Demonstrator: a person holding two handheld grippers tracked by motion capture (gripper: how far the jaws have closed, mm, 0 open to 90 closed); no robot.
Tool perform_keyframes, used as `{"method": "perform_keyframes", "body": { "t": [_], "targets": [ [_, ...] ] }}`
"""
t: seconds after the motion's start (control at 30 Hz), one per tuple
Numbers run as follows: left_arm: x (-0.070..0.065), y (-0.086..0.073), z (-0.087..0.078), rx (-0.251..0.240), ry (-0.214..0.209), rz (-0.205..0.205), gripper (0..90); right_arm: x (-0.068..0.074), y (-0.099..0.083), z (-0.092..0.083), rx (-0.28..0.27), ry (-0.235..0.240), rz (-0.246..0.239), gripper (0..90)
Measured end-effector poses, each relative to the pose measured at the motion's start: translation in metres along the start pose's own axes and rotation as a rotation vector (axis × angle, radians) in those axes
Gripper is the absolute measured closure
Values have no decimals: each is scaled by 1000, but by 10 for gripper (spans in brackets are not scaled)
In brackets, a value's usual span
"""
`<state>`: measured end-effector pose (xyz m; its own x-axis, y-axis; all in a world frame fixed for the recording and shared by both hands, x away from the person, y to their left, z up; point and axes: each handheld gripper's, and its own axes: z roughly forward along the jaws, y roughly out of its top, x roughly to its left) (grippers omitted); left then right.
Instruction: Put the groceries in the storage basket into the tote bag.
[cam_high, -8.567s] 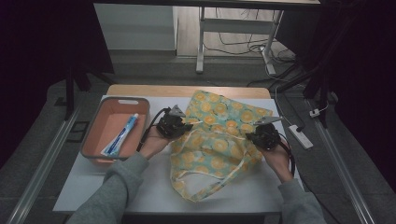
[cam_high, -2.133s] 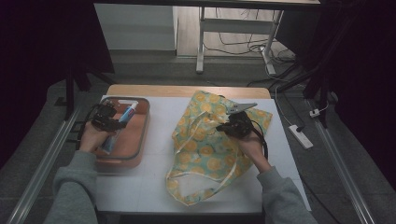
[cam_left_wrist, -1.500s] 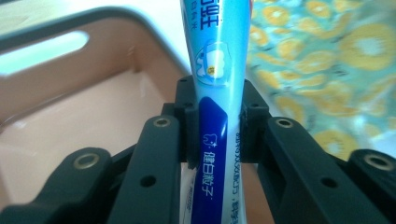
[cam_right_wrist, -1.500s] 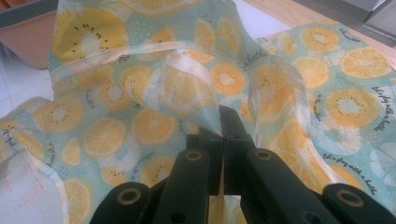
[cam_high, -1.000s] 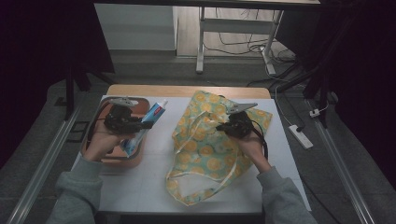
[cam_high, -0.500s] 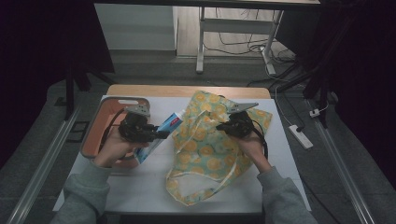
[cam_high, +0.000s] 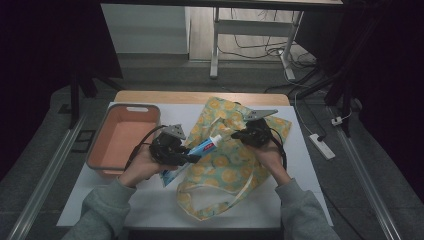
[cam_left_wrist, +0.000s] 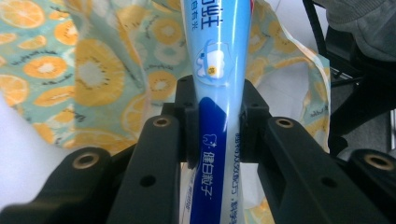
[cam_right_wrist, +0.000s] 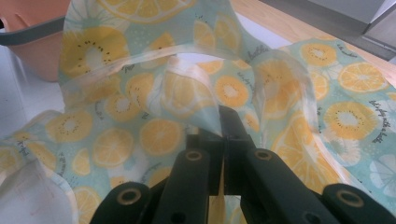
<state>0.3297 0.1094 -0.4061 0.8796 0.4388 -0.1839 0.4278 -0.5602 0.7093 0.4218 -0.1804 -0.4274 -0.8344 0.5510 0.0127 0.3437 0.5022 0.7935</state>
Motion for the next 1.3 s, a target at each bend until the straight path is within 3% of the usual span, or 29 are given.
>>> {"method": "perform_keyframes", "body": {
  "t": [0.43,0.67,1.0,1.3],
  "targets": [
    [-5,3,22,47,-17,12,739,2,1,0,-9,1,1,893],
    [-7,10,43,85,-14,13,739,5,4,-3,-25,4,1,893],
    [-9,19,76,161,20,20,739,8,8,-10,-63,-5,-8,893],
    [0,24,100,190,47,-21,738,13,12,-17,-103,-7,-13,893]
  ]
}}
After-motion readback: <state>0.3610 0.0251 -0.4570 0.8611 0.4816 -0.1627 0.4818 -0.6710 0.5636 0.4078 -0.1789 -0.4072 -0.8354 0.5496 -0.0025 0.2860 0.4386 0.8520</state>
